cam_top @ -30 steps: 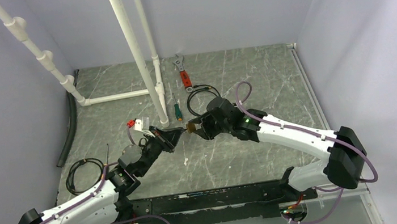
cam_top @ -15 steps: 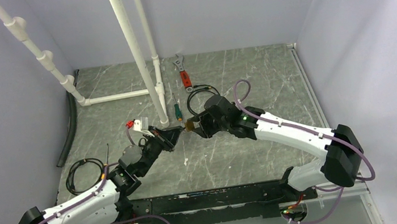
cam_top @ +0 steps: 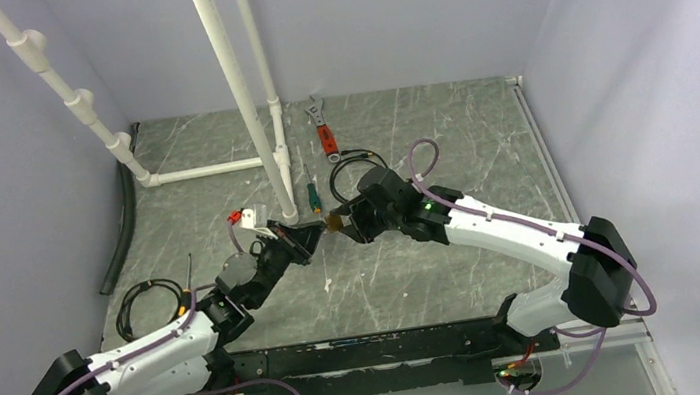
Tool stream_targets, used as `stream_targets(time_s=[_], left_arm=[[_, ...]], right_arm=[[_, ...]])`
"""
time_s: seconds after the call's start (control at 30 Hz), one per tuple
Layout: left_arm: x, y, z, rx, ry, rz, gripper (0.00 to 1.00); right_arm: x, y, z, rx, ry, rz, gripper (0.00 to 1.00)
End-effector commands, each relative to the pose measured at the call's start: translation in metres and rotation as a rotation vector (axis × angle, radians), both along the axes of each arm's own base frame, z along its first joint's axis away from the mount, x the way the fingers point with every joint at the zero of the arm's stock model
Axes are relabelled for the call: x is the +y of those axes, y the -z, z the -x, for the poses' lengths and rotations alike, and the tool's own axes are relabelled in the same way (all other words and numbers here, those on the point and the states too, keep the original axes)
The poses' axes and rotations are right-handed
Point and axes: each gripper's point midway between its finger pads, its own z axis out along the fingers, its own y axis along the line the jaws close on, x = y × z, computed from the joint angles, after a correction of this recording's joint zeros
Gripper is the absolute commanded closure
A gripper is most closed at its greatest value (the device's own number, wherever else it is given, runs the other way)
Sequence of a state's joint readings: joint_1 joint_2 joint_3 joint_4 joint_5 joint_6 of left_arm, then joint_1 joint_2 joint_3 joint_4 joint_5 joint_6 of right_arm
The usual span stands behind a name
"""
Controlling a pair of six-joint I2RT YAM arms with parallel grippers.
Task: Unlock with the key
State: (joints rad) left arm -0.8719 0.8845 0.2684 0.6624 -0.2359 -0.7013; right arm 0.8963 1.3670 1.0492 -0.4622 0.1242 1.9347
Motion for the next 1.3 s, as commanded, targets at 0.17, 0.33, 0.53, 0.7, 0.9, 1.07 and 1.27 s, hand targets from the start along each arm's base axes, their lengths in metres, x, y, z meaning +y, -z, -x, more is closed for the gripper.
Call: stream_targets(time_s=[0.17, 0.33, 0.53, 0.7, 0.9, 1.07, 1.27], left_arm=[[-0.006, 0.005, -0.003, 0.01, 0.005, -0.007, 1.0], [-0.012, 0.015, -0.006, 0.045, 0.016, -0.059, 1.0], [-0.015, 0.018, -0.002, 0.046, 0.049, -0.076, 0.8], [-0.007, 0.02, 0.007, 0.063, 0.064, -0.133, 0.59], [0.0, 0.009, 0.025, 0.032, 0.132, -0.213, 0.46], [0.004, 0.0, 0.04, 0.006, 0.207, -0.291, 0.5], [0.003, 0.007, 0.044, 0.027, 0.248, -0.369, 0.59]], right_arm=[[0.038, -0.059, 0.001, -0.104, -0.113, -0.181, 1.0], [0.046, -0.066, 0.008, -0.133, -0.155, -0.186, 1.0], [0.036, -0.061, 0.008, -0.155, -0.132, -0.142, 1.0], [0.014, -0.034, 0.007, -0.139, -0.085, -0.071, 1.0], [0.001, -0.018, 0.005, -0.138, -0.084, -0.001, 1.0], [-0.007, -0.015, 0.003, -0.157, -0.116, 0.109, 1.0], [-0.011, -0.013, 0.003, -0.172, -0.124, 0.14, 1.0]])
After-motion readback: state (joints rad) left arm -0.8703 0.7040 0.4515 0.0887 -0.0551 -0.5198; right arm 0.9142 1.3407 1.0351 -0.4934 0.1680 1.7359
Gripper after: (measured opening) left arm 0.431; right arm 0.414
